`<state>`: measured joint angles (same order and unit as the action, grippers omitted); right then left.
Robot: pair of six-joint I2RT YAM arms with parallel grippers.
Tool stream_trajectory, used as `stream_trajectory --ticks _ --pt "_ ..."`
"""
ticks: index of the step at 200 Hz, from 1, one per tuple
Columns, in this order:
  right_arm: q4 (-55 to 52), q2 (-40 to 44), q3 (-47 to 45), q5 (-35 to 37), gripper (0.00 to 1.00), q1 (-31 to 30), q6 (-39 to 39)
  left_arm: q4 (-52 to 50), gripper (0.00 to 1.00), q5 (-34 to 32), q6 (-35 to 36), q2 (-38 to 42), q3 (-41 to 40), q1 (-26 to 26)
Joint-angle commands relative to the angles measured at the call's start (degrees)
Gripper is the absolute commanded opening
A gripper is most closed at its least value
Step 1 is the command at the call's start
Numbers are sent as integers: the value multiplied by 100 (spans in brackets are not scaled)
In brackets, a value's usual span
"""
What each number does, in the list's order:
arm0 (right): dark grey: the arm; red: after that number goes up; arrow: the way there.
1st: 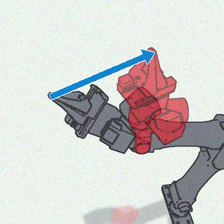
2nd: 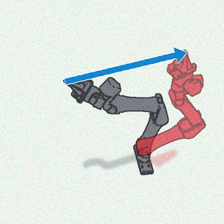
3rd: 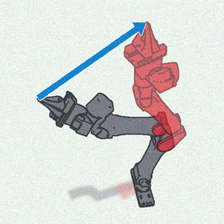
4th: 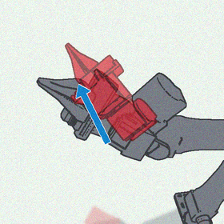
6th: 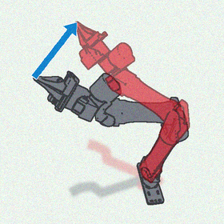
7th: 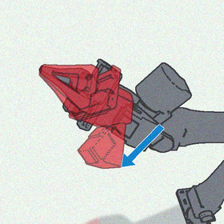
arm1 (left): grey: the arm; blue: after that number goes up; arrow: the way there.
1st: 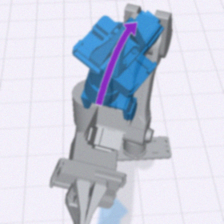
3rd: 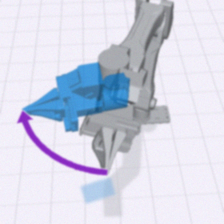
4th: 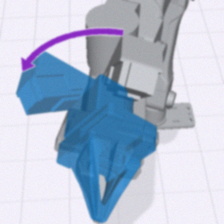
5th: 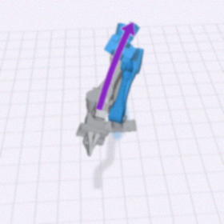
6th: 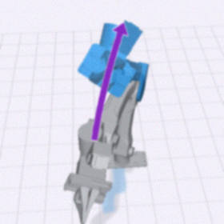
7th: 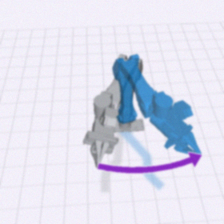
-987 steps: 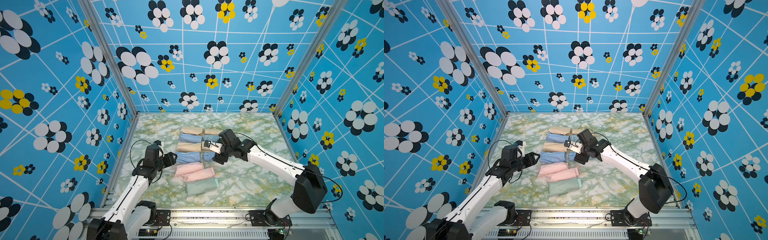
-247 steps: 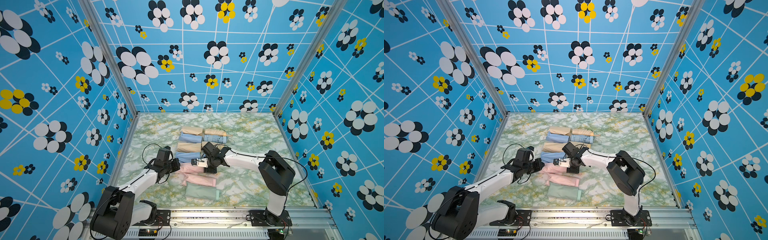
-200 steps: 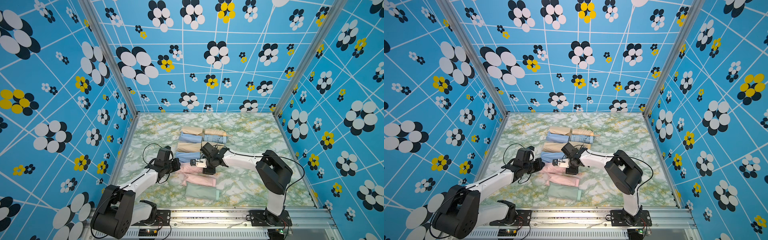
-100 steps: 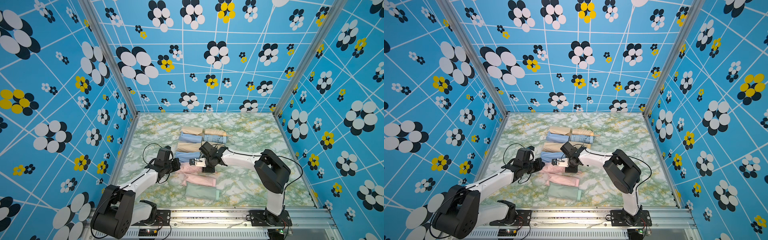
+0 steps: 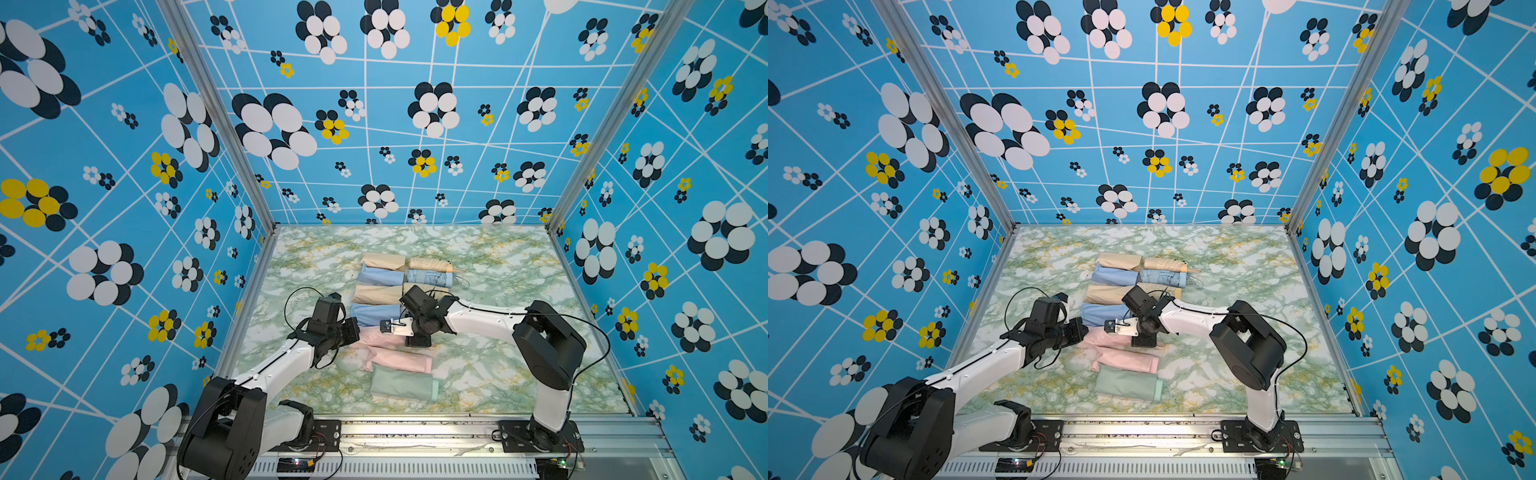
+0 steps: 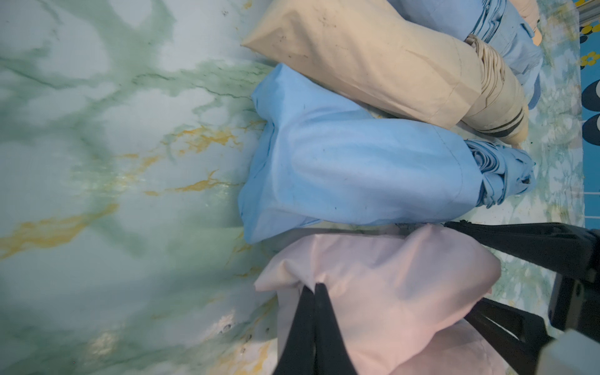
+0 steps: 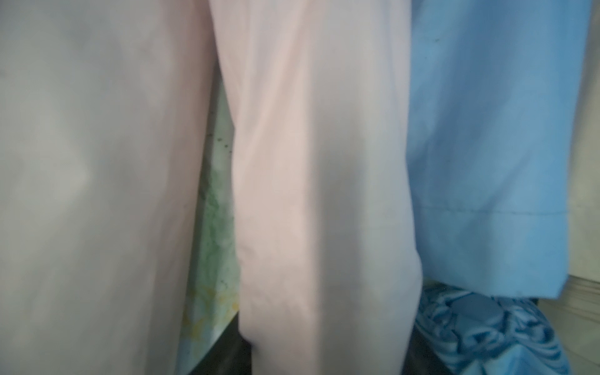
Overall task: Take umbrellas out of sleeves
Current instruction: Take out the umbrella from the umbrella sleeve.
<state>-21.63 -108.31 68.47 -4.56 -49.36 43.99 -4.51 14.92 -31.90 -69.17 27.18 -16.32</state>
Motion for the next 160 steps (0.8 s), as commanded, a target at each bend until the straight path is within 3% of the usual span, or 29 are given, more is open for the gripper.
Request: stream_trajectory --ticks 1,160 --pt "-184 229 -183 236 26 17 3 -339 0 -282 132 113 46 65" --pt "-504 503 -378 454 25 212 118 -318 0 -366 115 108 152 354"
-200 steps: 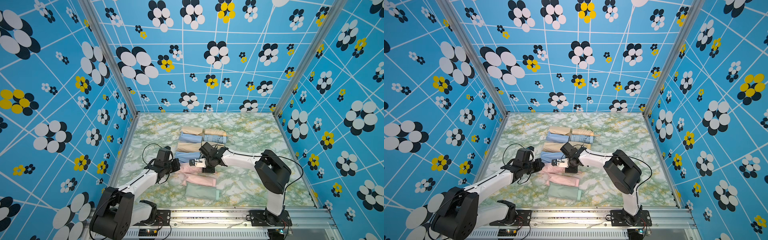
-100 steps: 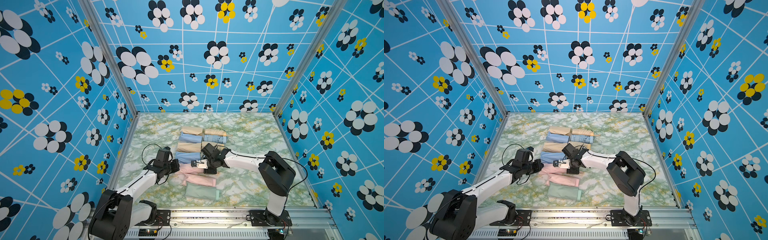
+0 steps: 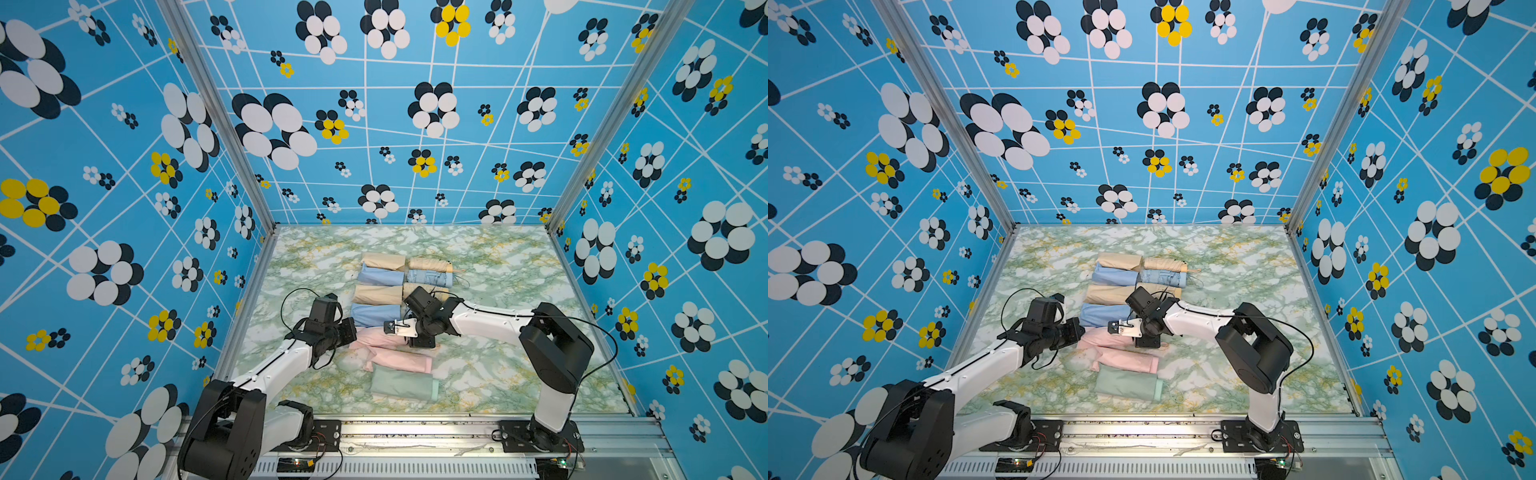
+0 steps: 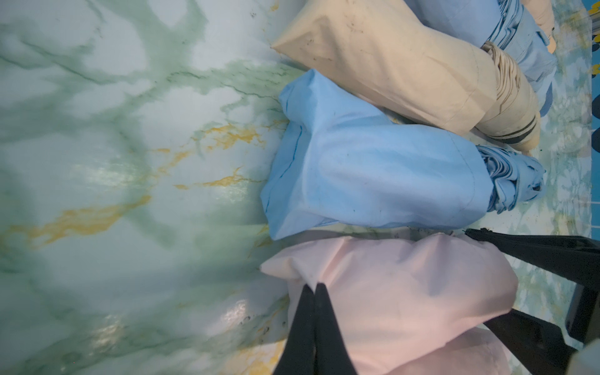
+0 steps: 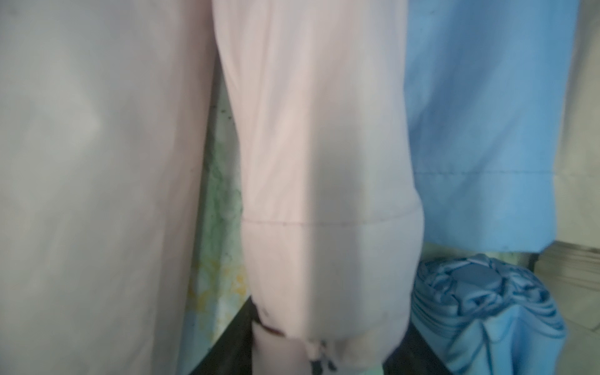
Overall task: Take umbrellas out of sleeves
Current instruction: Take out the umbrella from the umbrella sleeve.
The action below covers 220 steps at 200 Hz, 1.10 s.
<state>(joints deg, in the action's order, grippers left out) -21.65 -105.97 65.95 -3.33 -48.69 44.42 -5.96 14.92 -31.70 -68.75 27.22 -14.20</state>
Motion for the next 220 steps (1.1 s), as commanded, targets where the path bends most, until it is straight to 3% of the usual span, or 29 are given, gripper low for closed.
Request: stream_trajectory --ticks 1,220 --pt "-504 270 -126 333 25 147 75 -172 0 -362 99 69 150 144" --pt "-1061 673 -525 875 25 718 387 68 0 -156 36 -68 216 281"
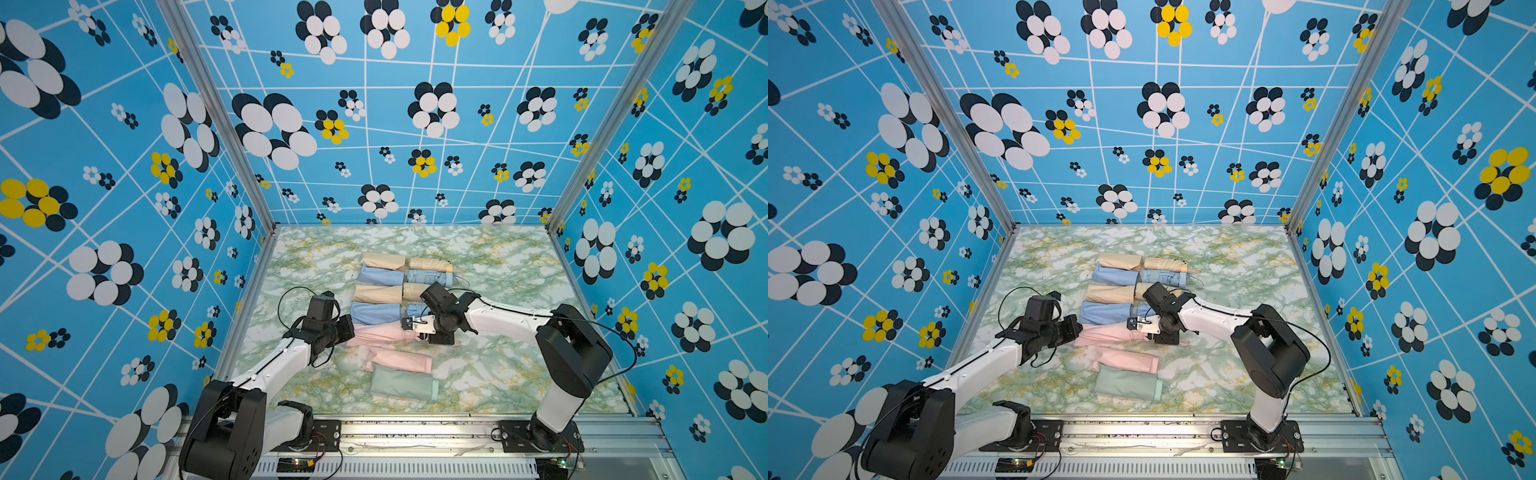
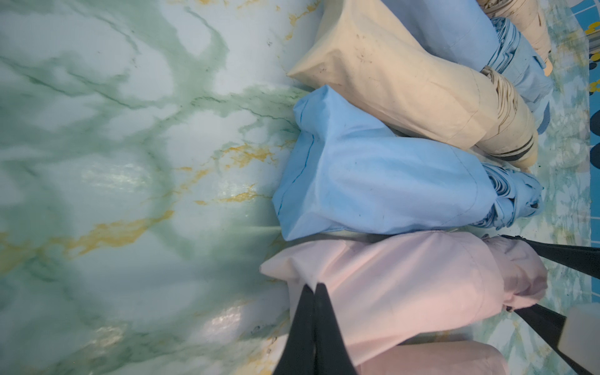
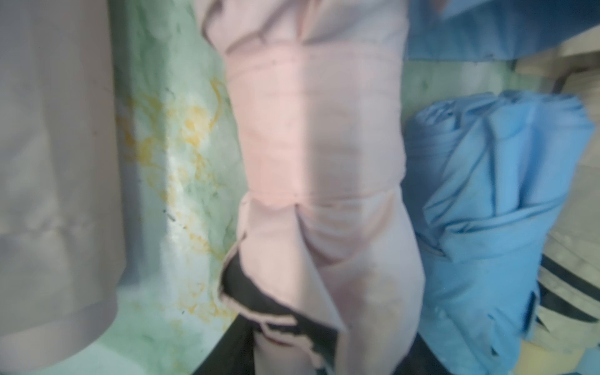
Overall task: Take umbrellas out of sleeves
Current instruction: Take out the umbrella from the umbrella sleeve.
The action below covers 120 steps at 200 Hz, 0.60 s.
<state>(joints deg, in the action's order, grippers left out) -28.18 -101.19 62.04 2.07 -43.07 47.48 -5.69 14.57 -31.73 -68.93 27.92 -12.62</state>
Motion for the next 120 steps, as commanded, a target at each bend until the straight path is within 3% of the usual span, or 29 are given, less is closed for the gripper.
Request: stream_trajectory --ticks 1,120 --pt "-407 199 -136 337 25 157 79 42 0 -121 41 -51 154 122" --pt "-395 357 -451 623 26 411 445 251 0 37 -20 -297 195 164"
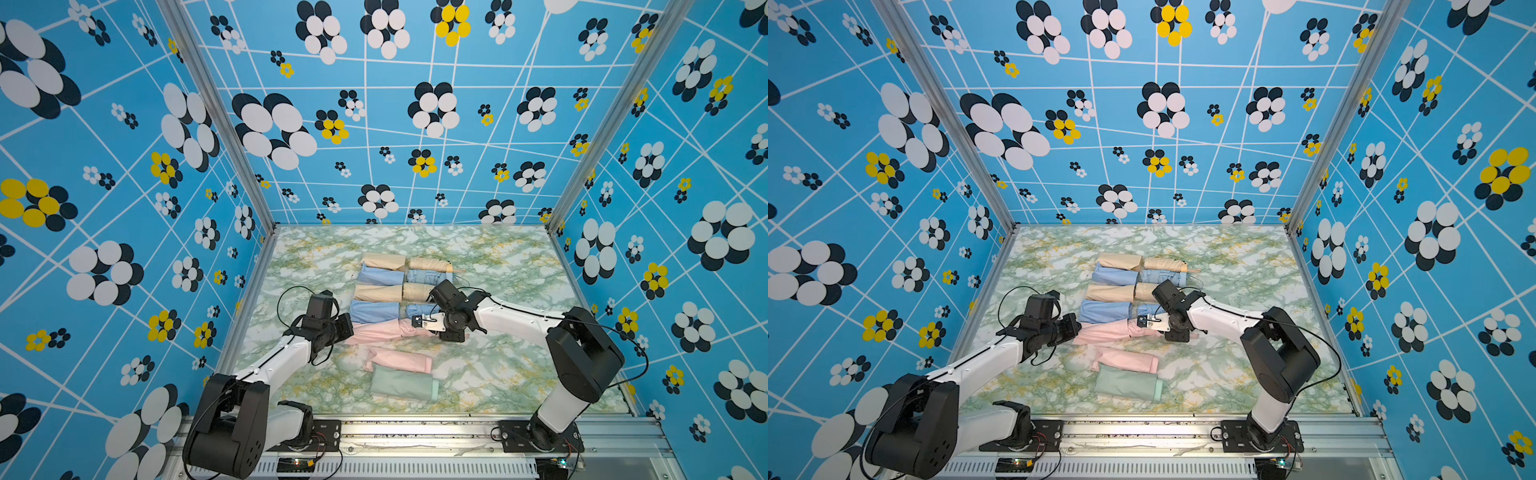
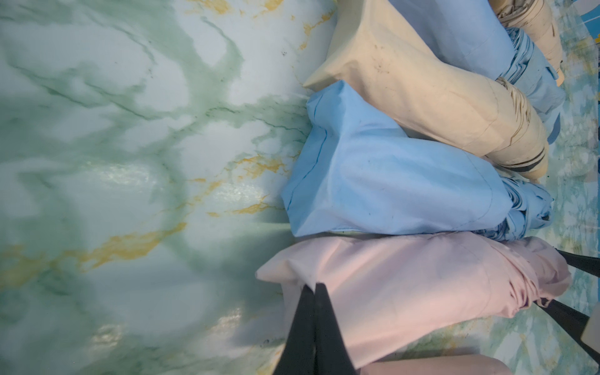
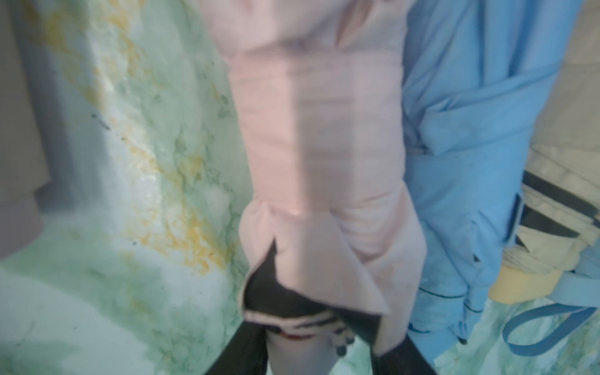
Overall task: Take umbrellas out of sleeves
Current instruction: Take out the umbrella from the umbrella sleeve.
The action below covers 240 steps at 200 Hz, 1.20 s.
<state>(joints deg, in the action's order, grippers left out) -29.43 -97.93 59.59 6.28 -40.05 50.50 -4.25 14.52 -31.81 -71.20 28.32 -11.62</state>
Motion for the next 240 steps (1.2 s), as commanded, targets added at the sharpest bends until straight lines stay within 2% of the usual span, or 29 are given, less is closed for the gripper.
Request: stream_trajectory --ticks 1,32,44,70,92,123,140,147,151,175,196,207,217,240 --pt "-268 34 -209 204 26 111 144 108 0 41 -10 -70 156 68" --pt "-241 46 -276 279 31 160 212 125 0 86 -29 -78 188 71" --pt "-208 37 -290 323 36 165 232 126 2 106 -35 -72 198 70" --pt "-238 -31 -290 375 39 199 218 125 6 134 -62 -61 193 76" --pt "-247 -50 -258 386 43 204 163 117 15 165 -69 -48 195 68" --pt "-327 -33 -144 302 55 210 -1 -17 34 152 -61 65 239 67" --pt "-303 13 -118 277 60 208 -49 -181 42 95 -45 275 286 80" --pt "-280 36 -116 286 62 209 -72 -280 42 73 -42 393 311 76" --pt "-273 57 -107 286 63 208 -82 -344 48 53 -32 466 328 76" --pt "-218 217 -71 251 68 208 -178 -739 57 -58 -11 991 440 85" --pt "-178 477 -30 109 71 213 -330 -1083 63 -77 -11 1465 529 76" --pt "-129 668 -1 -41 77 204 -448 -1217 66 -27 -51 1685 542 55" --pt "-67 872 1 -191 84 191 -575 -1299 67 66 -94 1853 534 51" --pt "124 1355 -12 -444 88 102 -1007 -1423 67 256 -272 2146 434 -69"
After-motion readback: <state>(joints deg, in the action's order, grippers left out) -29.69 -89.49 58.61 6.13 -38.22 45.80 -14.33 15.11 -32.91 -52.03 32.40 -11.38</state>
